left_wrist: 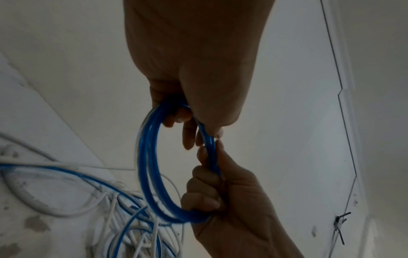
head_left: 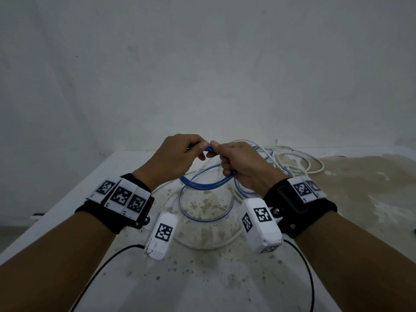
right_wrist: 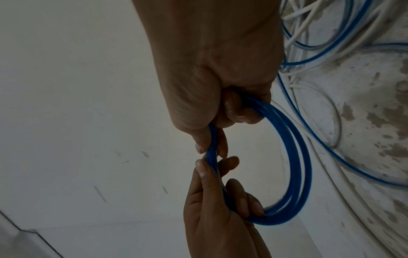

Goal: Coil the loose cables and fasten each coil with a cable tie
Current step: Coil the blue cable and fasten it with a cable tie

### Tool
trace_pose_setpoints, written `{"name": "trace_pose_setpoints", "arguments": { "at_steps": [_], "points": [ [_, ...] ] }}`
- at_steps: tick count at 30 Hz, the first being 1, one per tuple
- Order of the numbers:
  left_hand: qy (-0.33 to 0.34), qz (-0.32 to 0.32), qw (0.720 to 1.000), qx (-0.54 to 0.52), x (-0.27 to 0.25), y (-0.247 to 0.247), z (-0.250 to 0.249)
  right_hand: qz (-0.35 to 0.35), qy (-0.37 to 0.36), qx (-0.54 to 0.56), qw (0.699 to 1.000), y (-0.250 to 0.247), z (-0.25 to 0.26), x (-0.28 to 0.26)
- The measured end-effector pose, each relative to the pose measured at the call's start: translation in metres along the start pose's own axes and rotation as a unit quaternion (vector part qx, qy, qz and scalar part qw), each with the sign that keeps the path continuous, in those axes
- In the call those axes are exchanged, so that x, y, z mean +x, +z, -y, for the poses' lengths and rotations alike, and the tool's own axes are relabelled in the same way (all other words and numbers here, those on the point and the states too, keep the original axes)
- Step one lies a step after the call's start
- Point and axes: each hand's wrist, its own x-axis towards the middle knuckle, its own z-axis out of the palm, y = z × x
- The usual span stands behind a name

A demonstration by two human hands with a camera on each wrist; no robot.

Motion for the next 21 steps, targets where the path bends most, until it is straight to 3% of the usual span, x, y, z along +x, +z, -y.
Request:
{"name": "trace_pose_setpoints", "arguments": {
  "at_steps": [6, 9, 21],
  "points": [
    [0.044, -0.038, 0.998, -0.005, 0.0, 0.013, -0.006, 0.024, -0.008, -0.066, 0.998, -0.01, 0.009, -0.001],
    [0.02, -0.078, 0.997, -0.021, 0.003, 0.017, -0.004, 0.014, 0.005, -0.063, 0.998, -0.009, 0.013, -0.005],
    [-0.071, -0.134, 0.981, -0.122, 0.004, 0.017, -0.012, -0.004, 0.063, 0.158, 0.985, -0.011, 0.012, -0.013]
  ]
}}
